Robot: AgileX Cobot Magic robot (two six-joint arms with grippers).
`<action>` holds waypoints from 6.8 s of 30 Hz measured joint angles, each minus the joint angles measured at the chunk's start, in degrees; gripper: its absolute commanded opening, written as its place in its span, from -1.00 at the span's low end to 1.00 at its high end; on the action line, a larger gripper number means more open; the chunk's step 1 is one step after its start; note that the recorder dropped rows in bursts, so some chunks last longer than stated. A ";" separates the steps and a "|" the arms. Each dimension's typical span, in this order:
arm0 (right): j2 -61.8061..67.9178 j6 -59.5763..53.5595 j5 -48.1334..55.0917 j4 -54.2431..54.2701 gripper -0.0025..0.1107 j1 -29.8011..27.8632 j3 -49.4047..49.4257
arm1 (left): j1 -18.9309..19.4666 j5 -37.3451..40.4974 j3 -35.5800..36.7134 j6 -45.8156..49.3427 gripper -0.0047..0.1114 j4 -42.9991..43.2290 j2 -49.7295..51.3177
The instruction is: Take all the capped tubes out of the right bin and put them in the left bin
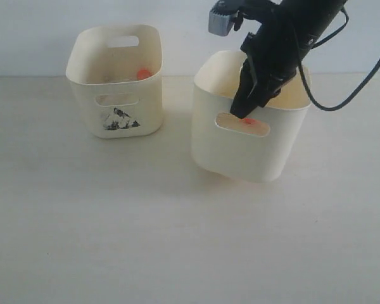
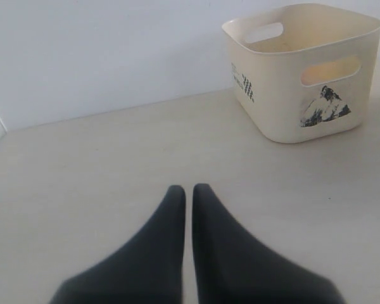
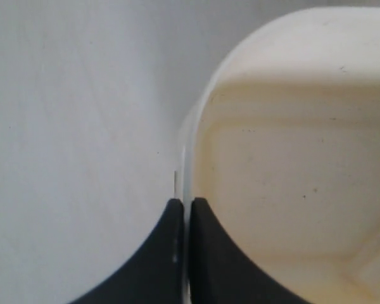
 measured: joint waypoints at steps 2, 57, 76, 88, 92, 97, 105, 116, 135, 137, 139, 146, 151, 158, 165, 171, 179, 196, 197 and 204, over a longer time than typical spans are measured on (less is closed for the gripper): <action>1.02 -0.24 0.24 0.69 -0.96 0.12 0.00 | 0.00 0.00 0.00 0.00 -0.84 0.00 0.00; 8.66 68.16 -26.25 -3.51 -0.11 0.74 -0.21 | 0.00 0.00 0.00 0.00 -0.84 0.00 0.00; 17.01 78.91 -24.28 -11.55 0.14 0.63 -7.09 | 0.00 0.00 0.00 0.00 -0.84 0.00 0.00; 18.72 81.01 -18.53 -23.72 0.14 0.63 -9.07 | 0.00 0.00 0.00 0.00 -0.84 0.00 0.00; 18.72 81.36 -18.91 -25.83 0.14 0.63 -9.07 | 0.00 0.00 0.00 0.00 -0.84 0.00 0.00; 18.94 82.08 -18.91 -28.69 0.14 0.63 -9.07 | 0.00 0.00 0.00 0.00 -0.84 0.00 0.00; 22.07 82.46 -18.21 -30.74 0.14 0.63 -9.69 | 0.00 0.00 0.00 0.00 -0.84 0.00 0.00; 27.70 86.09 -12.85 -37.32 -0.23 0.63 -14.34 | 0.00 0.00 0.00 0.00 -0.84 0.00 0.00; 15.53 79.72 -7.66 -33.49 -0.96 0.63 -14.83 | 0.00 0.00 0.00 0.00 -0.84 0.00 0.00; 11.78 76.44 -8.69 -29.61 -0.96 0.63 -14.83 | 0.00 0.00 0.00 0.00 -0.84 0.00 0.00; 8.80 71.65 -12.05 -23.64 -0.96 0.63 -14.83 | 0.00 0.00 0.00 0.00 -0.84 0.00 0.00; 4.85 41.97 -24.82 11.69 -0.96 0.76 -14.83 | 0.00 0.00 0.00 0.00 -0.84 0.00 0.00; 5.67 31.48 -28.99 21.74 -0.96 2.62 -14.83 | 0.00 0.00 0.00 0.00 -0.84 0.00 0.00; 8.06 26.16 -33.35 23.67 -0.96 7.61 -14.83 | 0.00 0.00 0.00 0.00 -0.84 0.00 0.00; 8.70 13.45 -38.45 23.80 -0.96 14.93 -14.83 | 0.00 0.00 0.00 0.00 -0.84 0.00 0.00; 8.97 15.80 -43.10 22.90 -0.96 18.53 -14.83 | 0.00 0.00 0.00 0.00 -0.84 0.00 0.00; 6.95 74.46 -30.30 -39.82 -0.96 18.53 -14.83 | 0.00 0.00 0.00 0.00 -0.84 0.00 0.00; 15.75 60.49 -56.18 -54.09 -0.96 34.18 -18.73 | 0.00 0.00 0.00 0.00 -0.84 0.00 0.00; 18.04 63.85 -57.06 -56.82 -0.96 32.97 -20.46 | 0.00 0.00 0.00 0.00 -0.84 0.00 0.00; 29.97 85.59 -51.93 -63.08 -0.96 26.40 -34.89 | 0.00 0.00 0.00 0.00 -0.84 0.00 0.00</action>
